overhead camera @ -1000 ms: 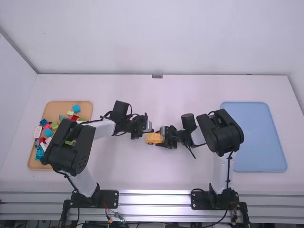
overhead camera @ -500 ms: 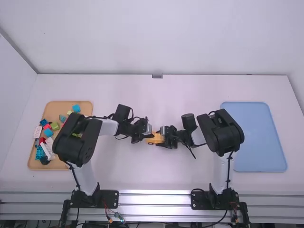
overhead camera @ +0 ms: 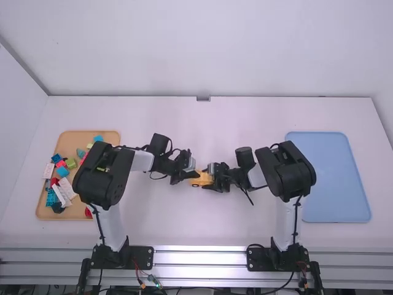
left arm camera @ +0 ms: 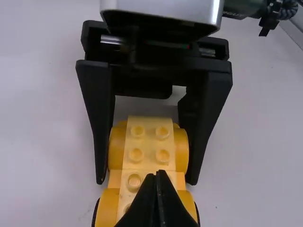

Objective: Assemble lego blocks to make yellow taxi

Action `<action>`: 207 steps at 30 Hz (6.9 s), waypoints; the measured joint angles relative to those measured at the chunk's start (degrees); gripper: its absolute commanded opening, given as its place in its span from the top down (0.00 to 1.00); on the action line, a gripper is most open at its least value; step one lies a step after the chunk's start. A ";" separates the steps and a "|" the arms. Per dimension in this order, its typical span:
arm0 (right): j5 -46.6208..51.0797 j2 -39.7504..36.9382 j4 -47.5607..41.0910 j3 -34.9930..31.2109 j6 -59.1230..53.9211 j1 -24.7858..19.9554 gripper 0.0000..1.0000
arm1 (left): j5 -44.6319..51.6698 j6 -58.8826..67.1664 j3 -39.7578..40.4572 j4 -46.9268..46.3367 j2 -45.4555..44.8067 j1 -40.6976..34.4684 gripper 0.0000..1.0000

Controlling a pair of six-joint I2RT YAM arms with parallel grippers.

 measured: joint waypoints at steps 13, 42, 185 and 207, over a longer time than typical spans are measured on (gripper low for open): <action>0.59 0.00 0.52 0.00 -0.42 0.35 0.33 | -10.12 -0.57 10.84 -14.12 -16.59 -0.15 0.01; 34.47 -31.45 -44.92 3.58 2.10 -0.68 0.01 | -64.96 -66.45 11.37 -18.49 -30.62 6.16 0.01; 51.12 -39.87 -23.61 3.65 14.82 1.42 0.01 | -60.67 -54.12 -2.84 -25.51 -17.73 43.34 0.49; 51.15 -39.87 -24.00 3.63 14.84 1.42 0.01 | -58.12 -54.16 -6.21 -19.23 -17.73 43.41 0.62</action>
